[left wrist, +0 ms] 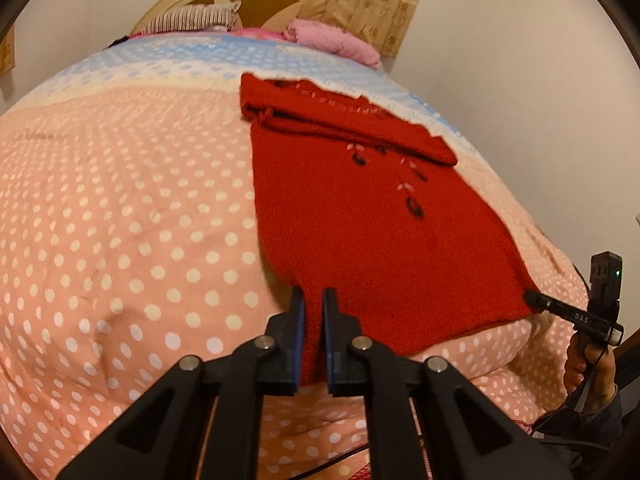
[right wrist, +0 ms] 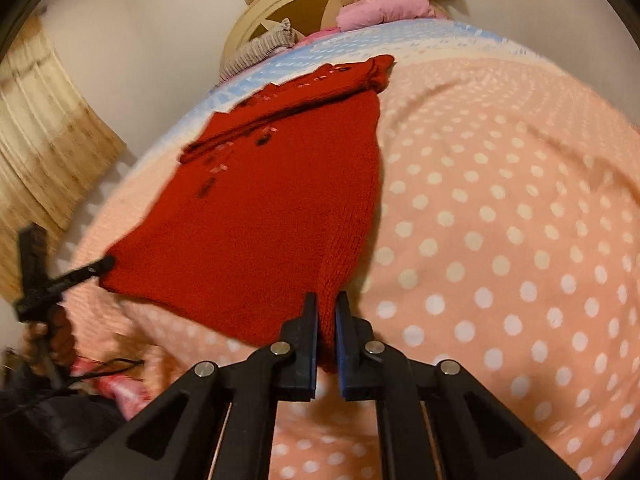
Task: Fold small clothes
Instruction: 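Close the left tool on the sweater hem edge, then lift the hem with the left tool and fold it toward the collar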
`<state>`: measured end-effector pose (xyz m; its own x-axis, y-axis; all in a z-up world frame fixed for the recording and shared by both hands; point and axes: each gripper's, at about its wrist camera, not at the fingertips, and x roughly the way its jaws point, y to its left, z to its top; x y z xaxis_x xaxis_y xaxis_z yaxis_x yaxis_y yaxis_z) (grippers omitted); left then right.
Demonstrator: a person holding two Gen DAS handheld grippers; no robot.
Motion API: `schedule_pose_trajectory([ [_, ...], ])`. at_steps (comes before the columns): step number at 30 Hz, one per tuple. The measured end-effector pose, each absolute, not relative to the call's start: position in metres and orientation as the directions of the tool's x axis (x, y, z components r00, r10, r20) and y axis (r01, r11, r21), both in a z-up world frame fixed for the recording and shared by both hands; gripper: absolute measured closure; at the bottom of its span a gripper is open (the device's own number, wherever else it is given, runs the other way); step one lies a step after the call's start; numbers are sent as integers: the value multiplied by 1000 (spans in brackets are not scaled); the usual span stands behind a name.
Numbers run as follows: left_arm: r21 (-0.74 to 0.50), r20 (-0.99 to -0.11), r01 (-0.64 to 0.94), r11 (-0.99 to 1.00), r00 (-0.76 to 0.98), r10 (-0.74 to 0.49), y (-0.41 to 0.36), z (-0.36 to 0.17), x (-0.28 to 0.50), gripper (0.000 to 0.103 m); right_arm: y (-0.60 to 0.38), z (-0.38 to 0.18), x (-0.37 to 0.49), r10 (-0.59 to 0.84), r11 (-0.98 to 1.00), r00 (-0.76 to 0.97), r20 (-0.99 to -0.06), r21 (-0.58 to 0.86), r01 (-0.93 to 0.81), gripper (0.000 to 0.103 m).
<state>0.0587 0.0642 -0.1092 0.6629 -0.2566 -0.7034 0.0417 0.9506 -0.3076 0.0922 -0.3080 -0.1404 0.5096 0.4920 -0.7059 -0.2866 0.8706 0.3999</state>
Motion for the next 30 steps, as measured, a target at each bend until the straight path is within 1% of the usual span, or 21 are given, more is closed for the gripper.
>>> schedule_pose_trajectory([
  [5, -315, -682, 47, 948, 683, -261, 71, -100, 57, 95, -322, -120, 77, 591, 805, 510, -625, 494, -328, 97],
  [8, -322, -692, 40, 946, 672, -264, 73, -106, 61, 95, -322, -117, 77, 600, 798, 516, -611, 505, -330, 97],
  [11, -312, -700, 43, 949, 665, -261, 72, -109, 65, 95, -324, -121, 80, 630, 771, 504, -591, 556, -312, 97],
  [16, -309, -668, 77, 948, 692, -274, 74, -93, 73, 95, -334, -106, 91, 647, 745, 540, -538, 598, -297, 97],
  [21, -306, -633, 92, 948, 724, -275, 76, -73, 88, 95, -337, -79, 106, 632, 751, 589, -503, 583, -309, 97],
  [26, -314, -622, 94, 945, 732, -279, 82, -60, 105, 95, -335, -52, 126, 607, 768, 640, -471, 553, -322, 97],
  [30, -317, -607, 96, 944, 744, -279, 87, -51, 115, 95, -336, -35, 145, 604, 762, 666, -437, 561, -323, 97],
])
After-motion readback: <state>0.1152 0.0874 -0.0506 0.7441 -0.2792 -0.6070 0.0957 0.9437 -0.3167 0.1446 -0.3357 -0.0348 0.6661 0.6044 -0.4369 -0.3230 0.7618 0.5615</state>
